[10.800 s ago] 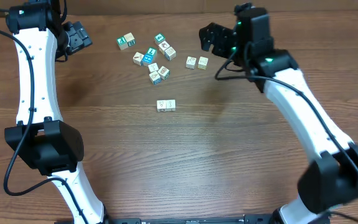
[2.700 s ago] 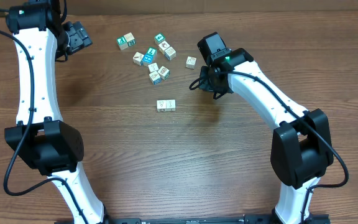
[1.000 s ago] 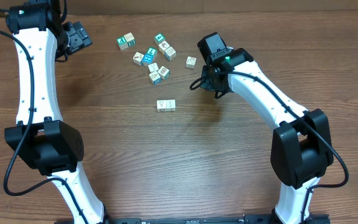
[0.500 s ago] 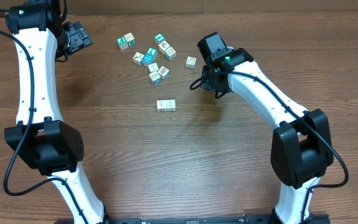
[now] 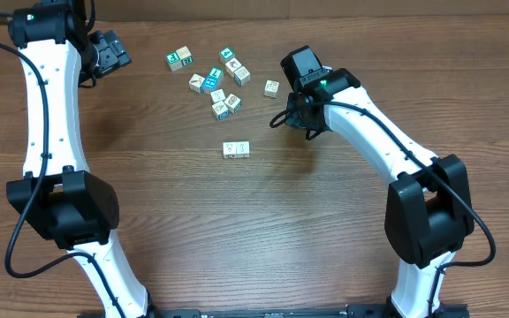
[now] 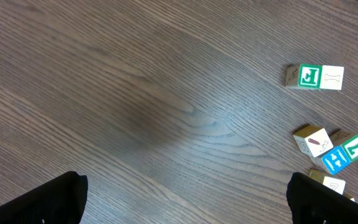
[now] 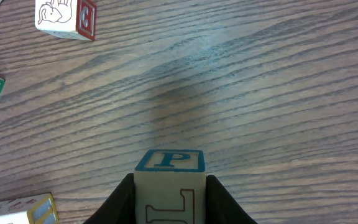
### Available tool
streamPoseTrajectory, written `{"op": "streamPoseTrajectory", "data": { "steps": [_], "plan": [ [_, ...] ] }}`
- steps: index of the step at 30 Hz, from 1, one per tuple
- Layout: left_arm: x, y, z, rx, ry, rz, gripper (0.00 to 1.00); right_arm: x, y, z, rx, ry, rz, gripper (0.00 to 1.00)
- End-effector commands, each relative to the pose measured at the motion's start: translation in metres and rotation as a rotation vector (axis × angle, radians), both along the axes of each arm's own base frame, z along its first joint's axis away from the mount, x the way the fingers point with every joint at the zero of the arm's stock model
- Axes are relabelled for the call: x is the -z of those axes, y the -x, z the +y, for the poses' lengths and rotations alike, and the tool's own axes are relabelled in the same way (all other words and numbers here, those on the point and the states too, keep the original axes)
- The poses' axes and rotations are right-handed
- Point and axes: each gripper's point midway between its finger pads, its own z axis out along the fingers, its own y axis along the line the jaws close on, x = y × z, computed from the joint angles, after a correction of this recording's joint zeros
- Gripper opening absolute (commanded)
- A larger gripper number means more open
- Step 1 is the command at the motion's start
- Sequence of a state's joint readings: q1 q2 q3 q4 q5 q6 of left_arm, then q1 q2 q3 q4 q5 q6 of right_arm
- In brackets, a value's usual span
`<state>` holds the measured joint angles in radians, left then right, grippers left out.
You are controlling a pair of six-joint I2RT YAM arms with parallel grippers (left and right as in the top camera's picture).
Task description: Form a horizontal line
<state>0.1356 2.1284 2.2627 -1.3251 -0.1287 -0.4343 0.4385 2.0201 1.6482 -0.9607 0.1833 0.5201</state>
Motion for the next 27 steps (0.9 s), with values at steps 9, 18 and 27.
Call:
{"op": "streamPoseTrajectory", "data": {
  "steps": [9,18,27],
  "plan": [
    [-0.0088,0.0002,0.0024,0.012,-0.018,-0.015,1.00,-0.0026,-0.0009,-0.0028,0.008,0.006,-0.012,0.26],
    [-0.0088,0.0002,0.0024,0.012,-0.018,-0.015,1.00,-0.0030,-0.0016,-0.0051,0.012,0.018,-0.017,0.26],
    [-0.0088,0.0002,0.0024,0.012,-0.018,-0.015,1.00,-0.0030,-0.0016,-0.0051,0.012,0.018,-0.017,0.26]
  ]
}}
